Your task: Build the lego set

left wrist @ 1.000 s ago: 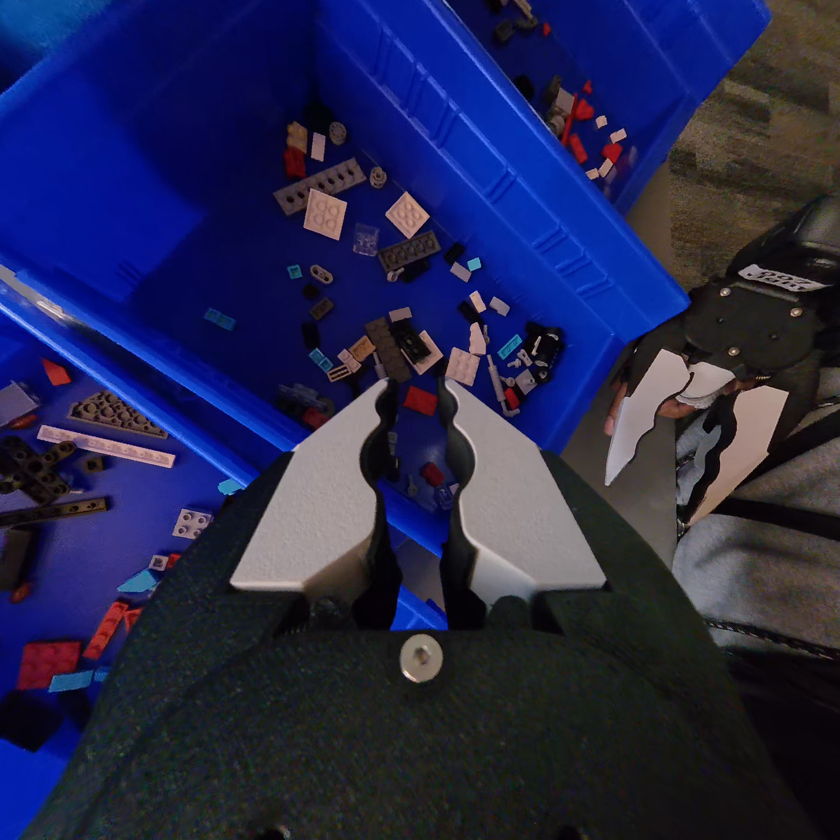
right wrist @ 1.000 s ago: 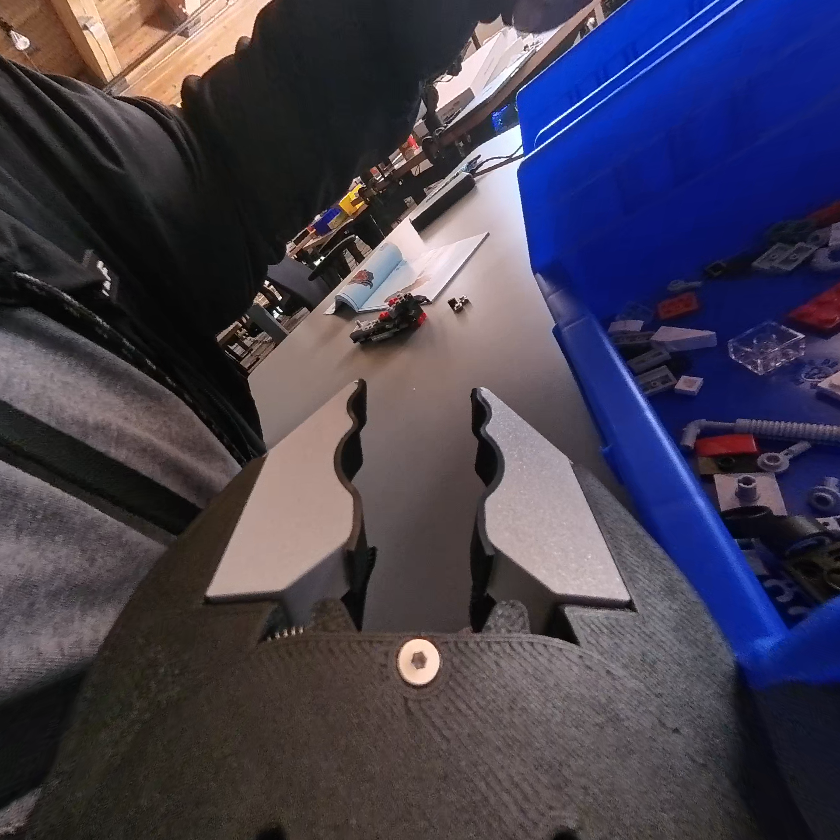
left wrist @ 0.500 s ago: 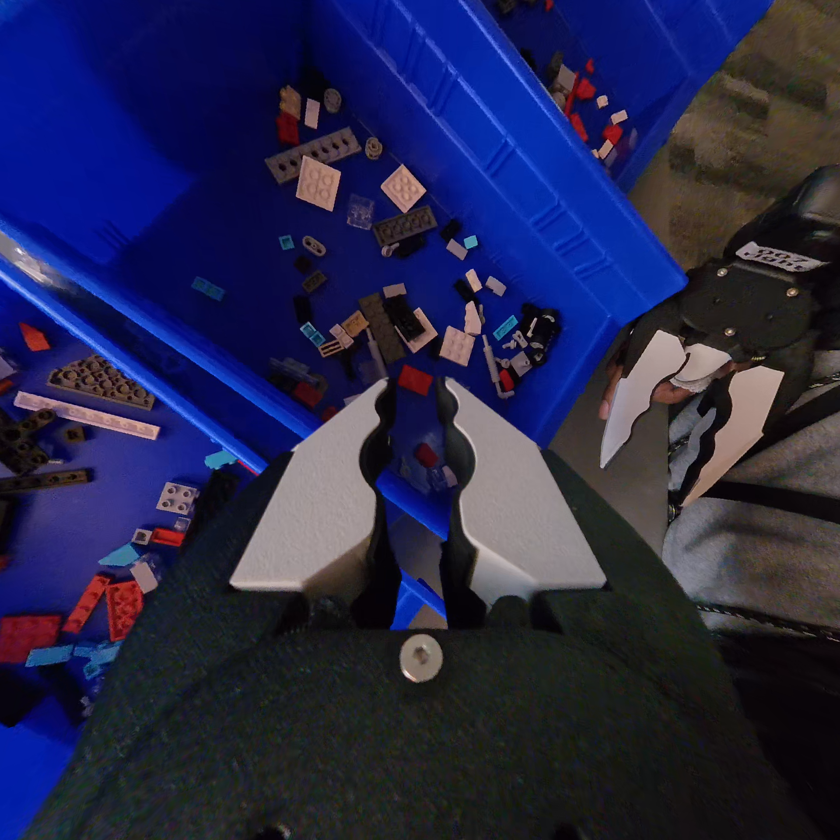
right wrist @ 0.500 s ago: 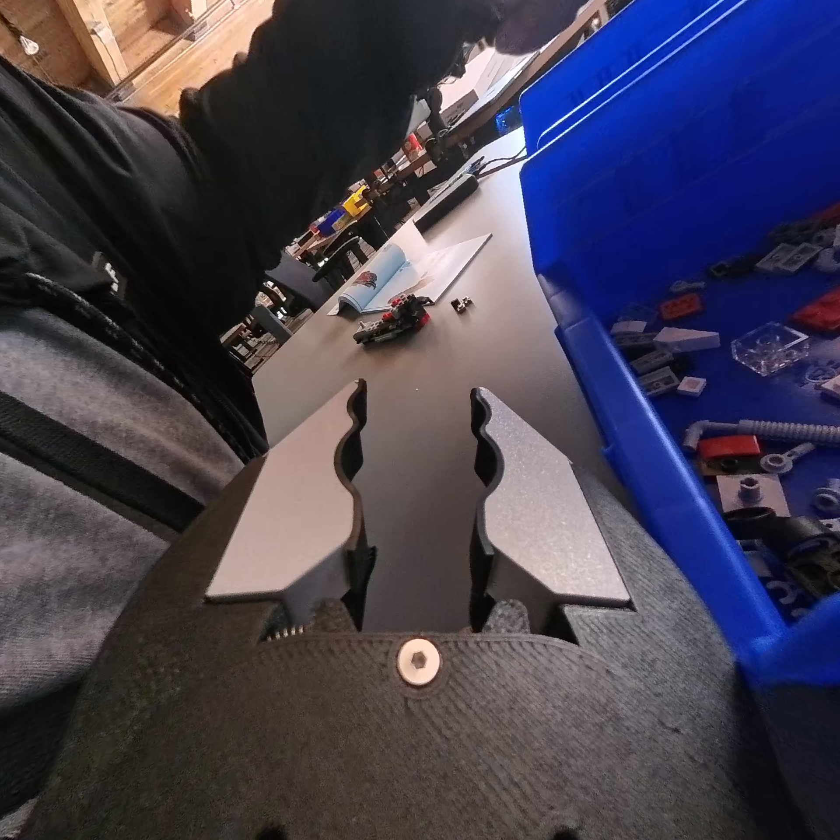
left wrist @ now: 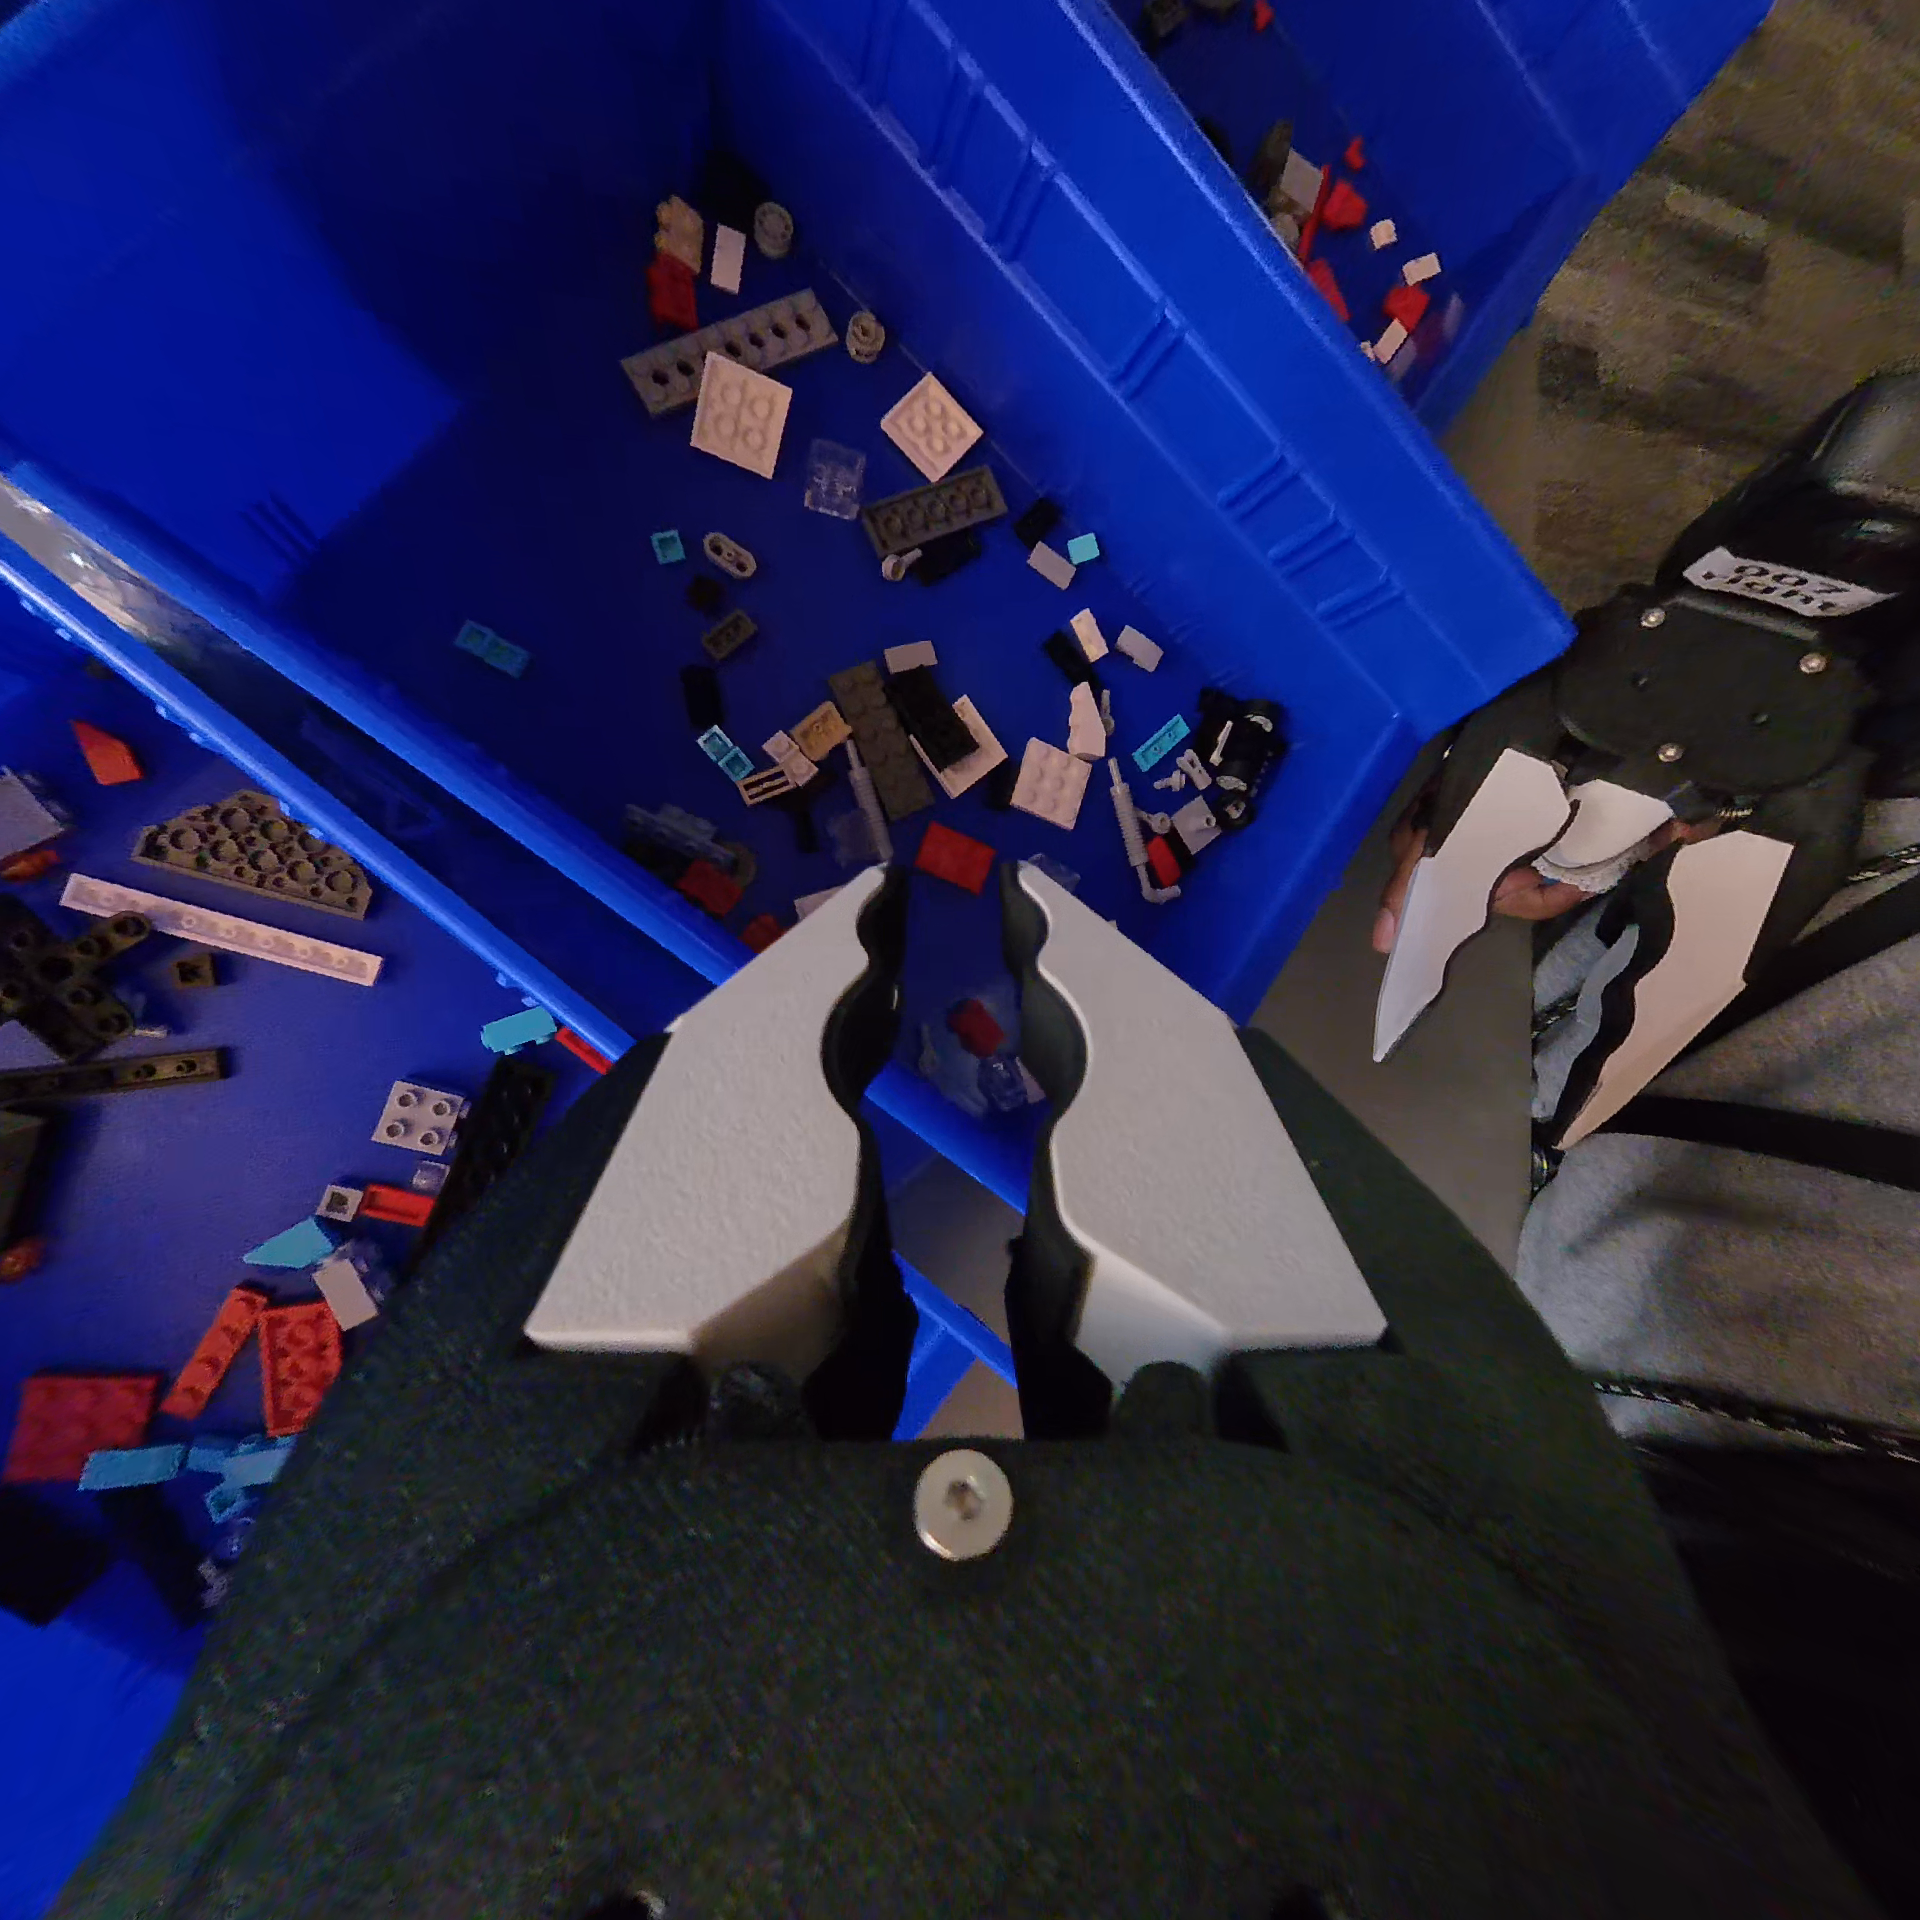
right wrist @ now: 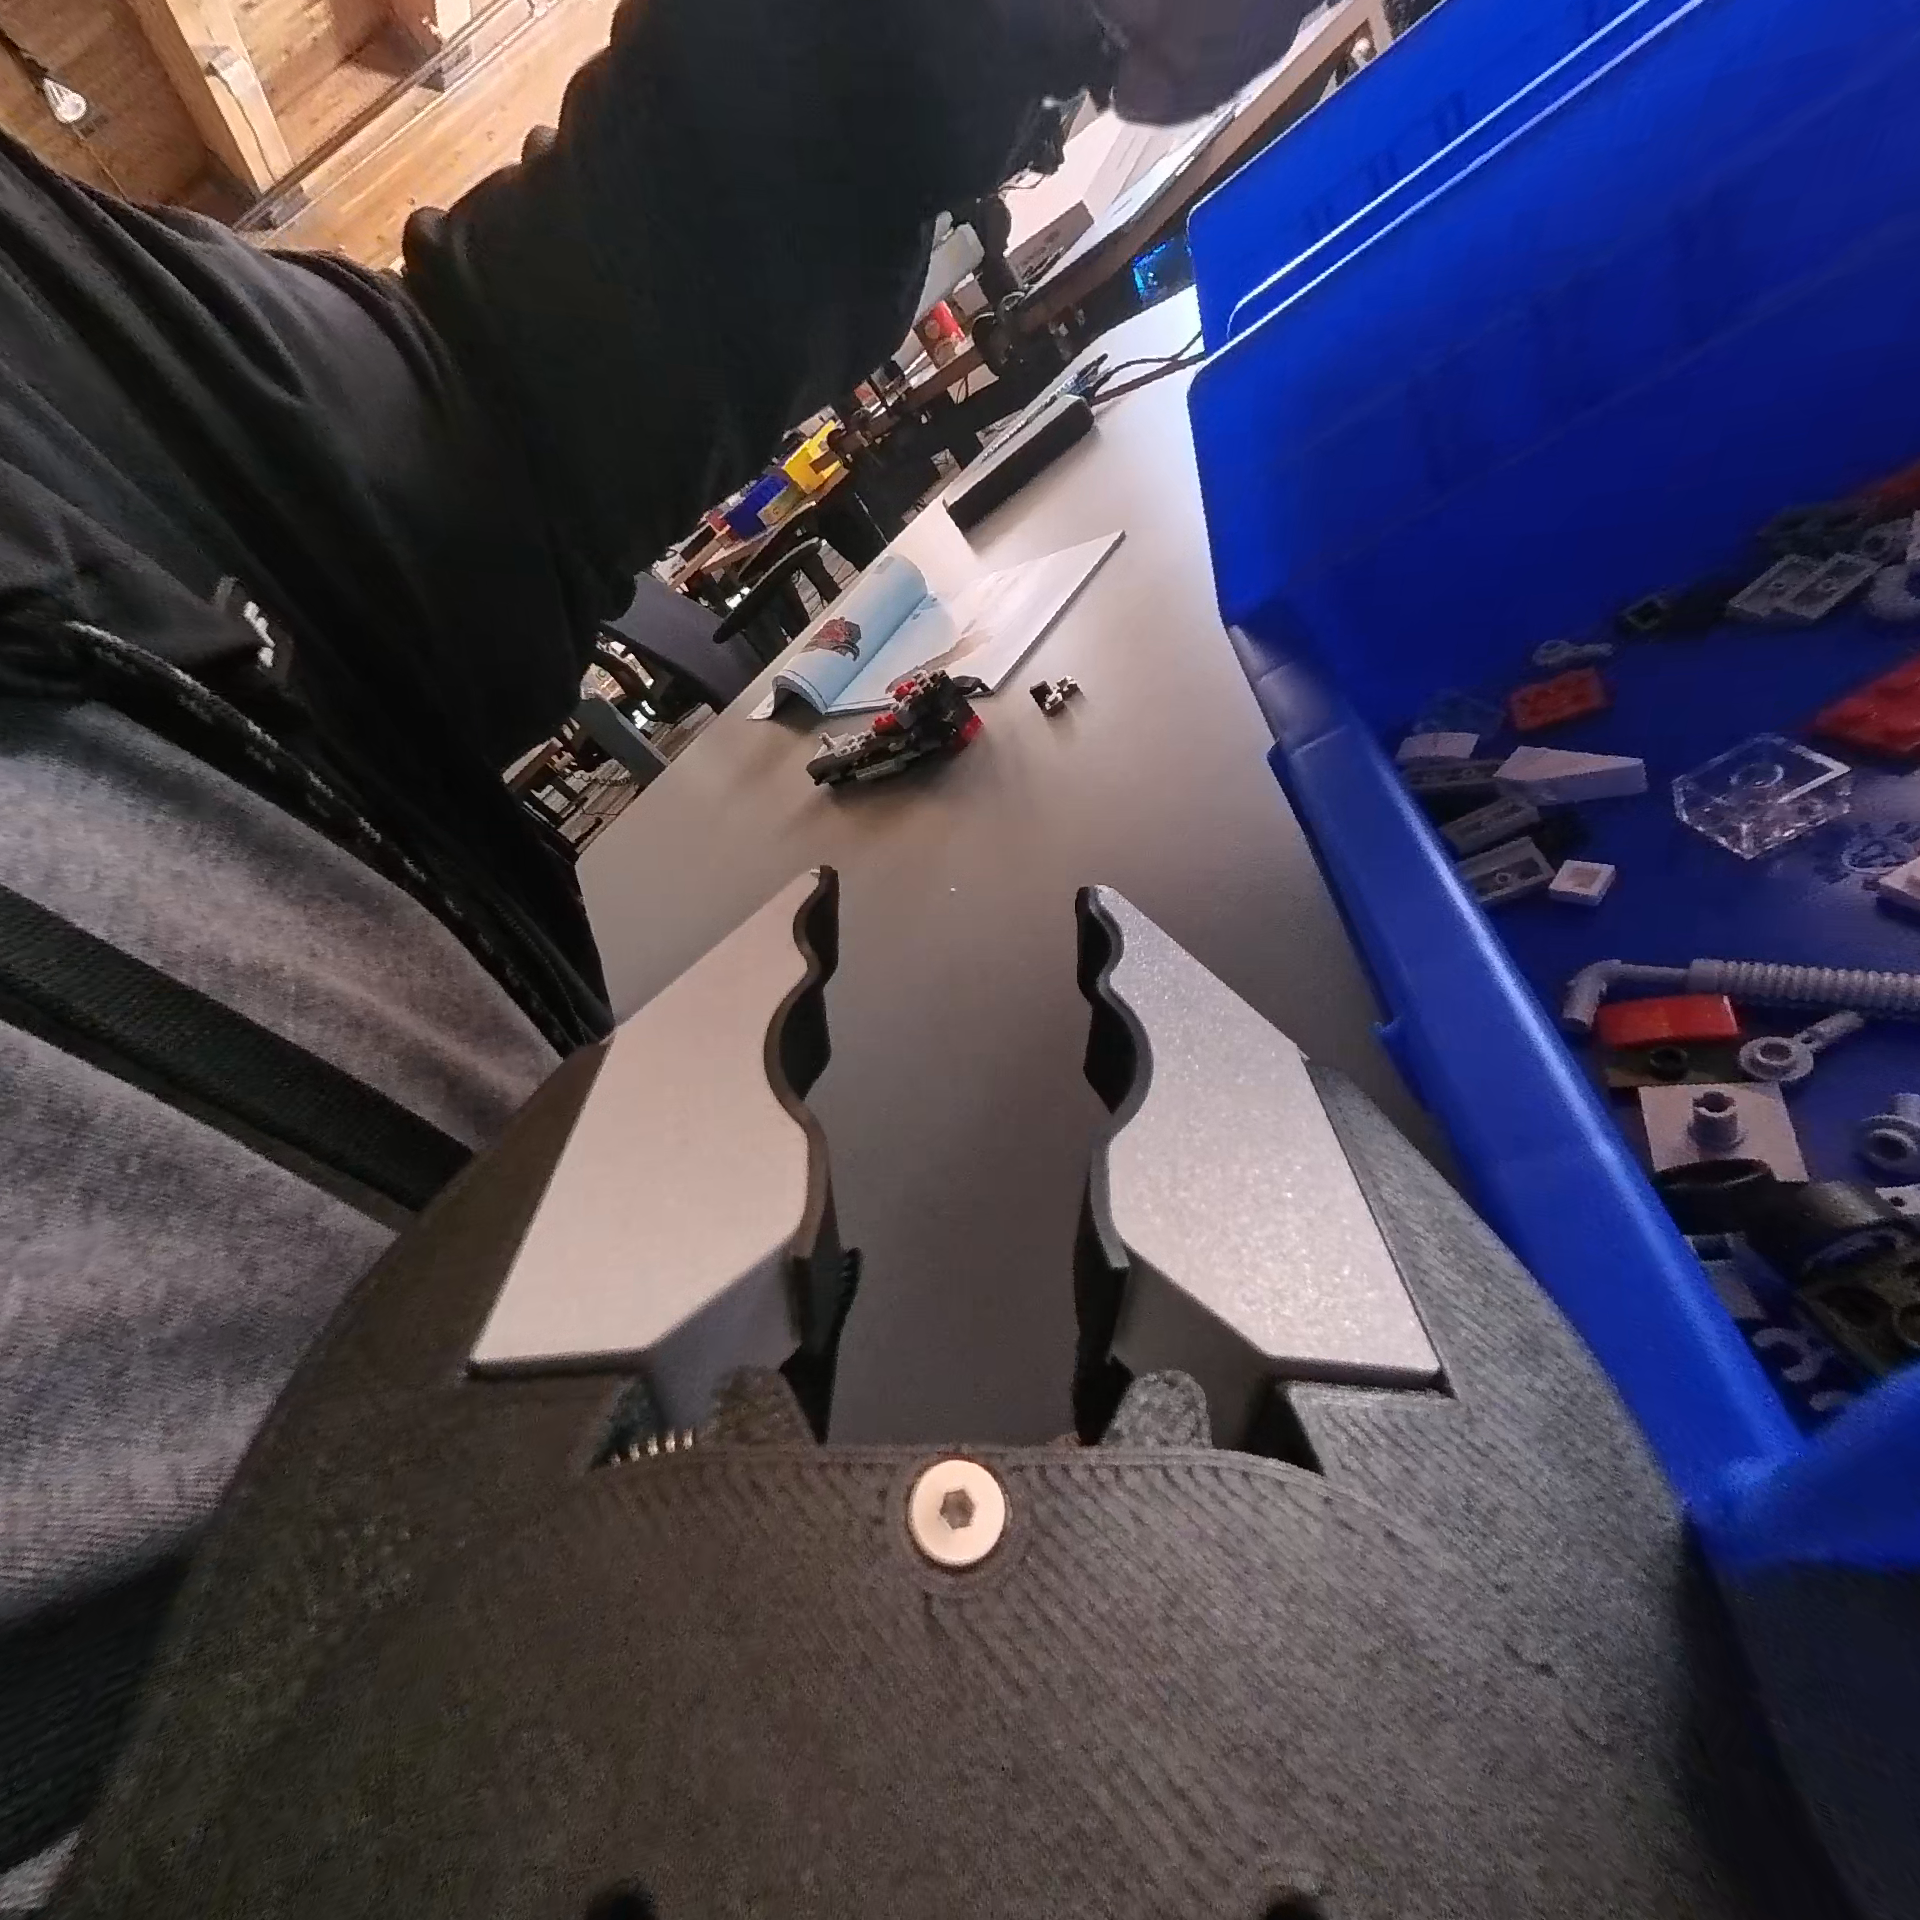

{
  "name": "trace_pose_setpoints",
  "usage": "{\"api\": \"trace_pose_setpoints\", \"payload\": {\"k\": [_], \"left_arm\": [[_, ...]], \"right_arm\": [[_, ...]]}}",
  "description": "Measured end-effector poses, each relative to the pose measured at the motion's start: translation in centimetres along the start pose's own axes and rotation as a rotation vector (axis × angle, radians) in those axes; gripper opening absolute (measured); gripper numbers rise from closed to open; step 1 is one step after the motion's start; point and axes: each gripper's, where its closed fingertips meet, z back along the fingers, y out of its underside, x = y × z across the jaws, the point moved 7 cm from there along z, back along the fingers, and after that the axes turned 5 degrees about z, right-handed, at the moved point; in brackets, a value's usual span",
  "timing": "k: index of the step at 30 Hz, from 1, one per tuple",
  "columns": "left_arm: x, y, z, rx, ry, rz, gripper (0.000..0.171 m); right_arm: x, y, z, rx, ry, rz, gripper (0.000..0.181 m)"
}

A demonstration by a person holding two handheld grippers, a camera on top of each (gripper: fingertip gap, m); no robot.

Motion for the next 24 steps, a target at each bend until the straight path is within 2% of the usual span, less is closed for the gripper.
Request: {"api": "trace_pose_setpoints", "payload": {"k": [8, 13, 16, 19, 21, 24], "left_arm": [[0.6, -1.9, -0.7, 0.003, -0.045, -0.038, 0.018], [2.9, -6.1, -4.7, 0.161, -0.291, -0.162, 0.019], [3.7, -7.0, -7.9, 0.278, -0.312, -0.215, 0.02], [4.4, -6.7, -9.9, 0.349, -0.326, -0.248, 0.02], [4.8, -6.5, -10.5, 0.383, -0.342, -0.248, 0.02], [4.8, -7.1, -10.6, 0.37, -0.35, -0.254, 0.02]], "right_arm": [[0.0, 0.0, -0.1, 0.003, -0.001, -0.001, 0.047], [-0.1, 0.1, -0.2, 0.014, 0.003, -0.003, 0.047], [0.0, 0.0, 0.0, 0.0, -0.001, -0.002, 0.047], [0.1, 0.0, 0.1, -0.005, -0.012, -0.003, 0.046], [0.1, 0.0, 0.1, -0.008, -0.02, -0.004, 0.046], [0.1, -0.1, 0.2, -0.016, -0.034, -0.012, 0.046]]}}
